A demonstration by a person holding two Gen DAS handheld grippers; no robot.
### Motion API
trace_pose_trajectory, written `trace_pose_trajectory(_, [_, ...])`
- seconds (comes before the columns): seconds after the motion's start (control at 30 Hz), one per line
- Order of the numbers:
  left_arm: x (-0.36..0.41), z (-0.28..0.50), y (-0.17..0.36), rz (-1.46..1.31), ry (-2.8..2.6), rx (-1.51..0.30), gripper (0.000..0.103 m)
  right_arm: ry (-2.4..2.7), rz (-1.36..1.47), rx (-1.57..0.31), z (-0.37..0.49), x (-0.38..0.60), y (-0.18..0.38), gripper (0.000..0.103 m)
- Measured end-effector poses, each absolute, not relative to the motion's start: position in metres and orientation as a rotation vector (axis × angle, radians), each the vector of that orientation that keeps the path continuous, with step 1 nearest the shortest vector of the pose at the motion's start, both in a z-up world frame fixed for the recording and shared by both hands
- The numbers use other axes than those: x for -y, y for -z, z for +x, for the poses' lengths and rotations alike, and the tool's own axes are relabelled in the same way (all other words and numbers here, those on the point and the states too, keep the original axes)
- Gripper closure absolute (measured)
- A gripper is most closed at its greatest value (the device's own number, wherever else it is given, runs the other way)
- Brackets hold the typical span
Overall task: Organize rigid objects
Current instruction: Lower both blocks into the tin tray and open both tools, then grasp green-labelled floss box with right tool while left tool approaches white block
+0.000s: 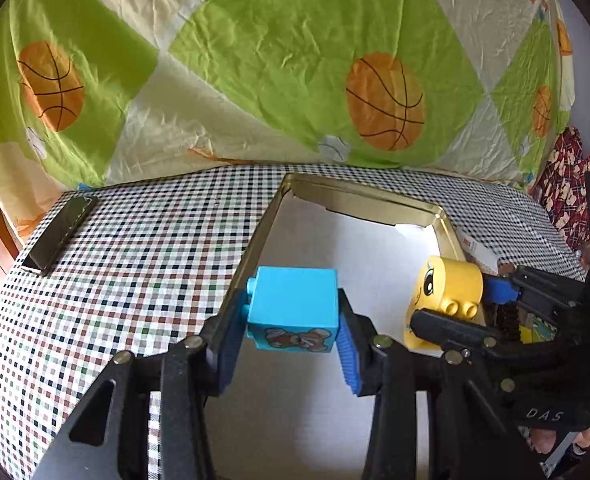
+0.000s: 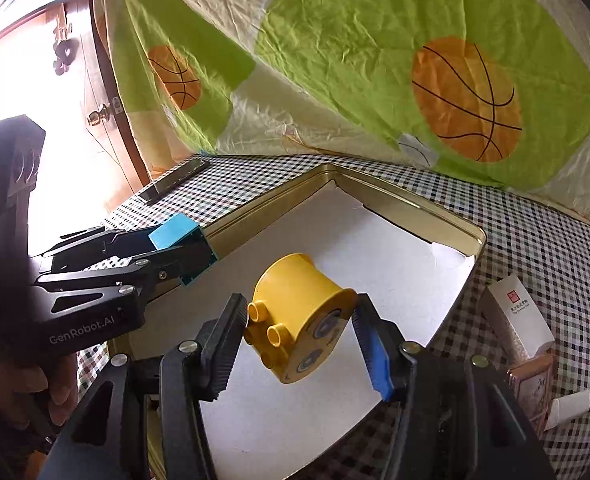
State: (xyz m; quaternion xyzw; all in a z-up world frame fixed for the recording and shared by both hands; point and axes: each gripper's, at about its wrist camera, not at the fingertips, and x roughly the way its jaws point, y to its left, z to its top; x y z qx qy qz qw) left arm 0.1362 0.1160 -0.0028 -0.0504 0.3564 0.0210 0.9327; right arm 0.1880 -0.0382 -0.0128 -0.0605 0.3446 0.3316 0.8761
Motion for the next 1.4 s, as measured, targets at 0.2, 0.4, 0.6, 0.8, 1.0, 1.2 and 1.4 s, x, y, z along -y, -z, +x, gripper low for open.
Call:
trace_pose_trajectory(0.2, [-0.118,0.148,-0.003,-0.119,-0.074,-0.724,0.047,-0.639,-0.118,-0.677,0.196,0.048,0.006,0.023])
trace_pose_trajectory(0.4, [-0.108,0.121,-0.009,-0.141,-0.072,-0.641,0.037,-0.59,-0.086,-0.569,0.161,0.102,-0.01,0.023])
trace_pose_trajectory(0.6, [-0.058,0.069,-0.013,-0.107,-0.037,-0.484,0.021,-0.415,-0.04,-0.484,0.111,0.19,-0.01,0.023])
trace_pose_trajectory(0.8, [0.001,0.047,-0.011,-0.058,0.035,-0.43,0.02,-0.27,0.03,-0.487,0.088,0.25,0.009,0.023])
trace_pose_trajectory(1.0, [0.044,0.045,0.003,-0.018,0.096,-0.462,0.02,-0.277,0.017,-0.542,0.09,0.258,0.025,0.023])
trace_pose_trajectory(1.2, [0.059,0.049,0.009,-0.008,0.108,-0.498,0.019,-0.384,-0.082,-0.6,0.095,0.241,0.033,0.023])
trace_pose_trajectory(1.4, [0.056,0.057,0.014,-0.036,0.097,-0.549,0.016,-0.438,-0.113,-0.681,0.109,0.234,0.041,0.023])
